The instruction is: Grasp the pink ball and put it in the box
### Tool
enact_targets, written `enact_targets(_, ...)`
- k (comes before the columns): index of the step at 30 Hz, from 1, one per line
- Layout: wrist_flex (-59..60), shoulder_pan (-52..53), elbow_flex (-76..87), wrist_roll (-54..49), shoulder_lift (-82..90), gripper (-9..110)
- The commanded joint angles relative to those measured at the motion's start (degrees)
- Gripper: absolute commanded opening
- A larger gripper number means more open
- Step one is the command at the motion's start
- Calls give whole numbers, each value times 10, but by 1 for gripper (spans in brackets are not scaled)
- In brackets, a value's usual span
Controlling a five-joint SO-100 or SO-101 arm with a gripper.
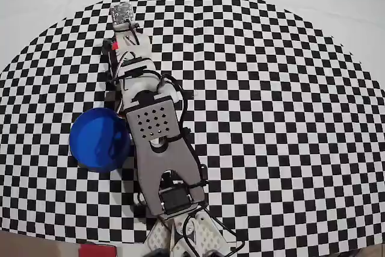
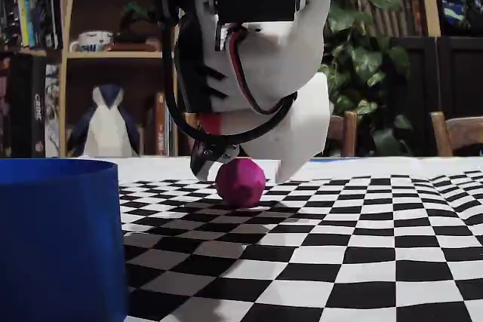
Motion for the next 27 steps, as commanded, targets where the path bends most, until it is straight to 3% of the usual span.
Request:
enact_targets(1,3,-4,-28,-1,4,26)
enact_targets(27,4,-3,-31,-4,-4,26)
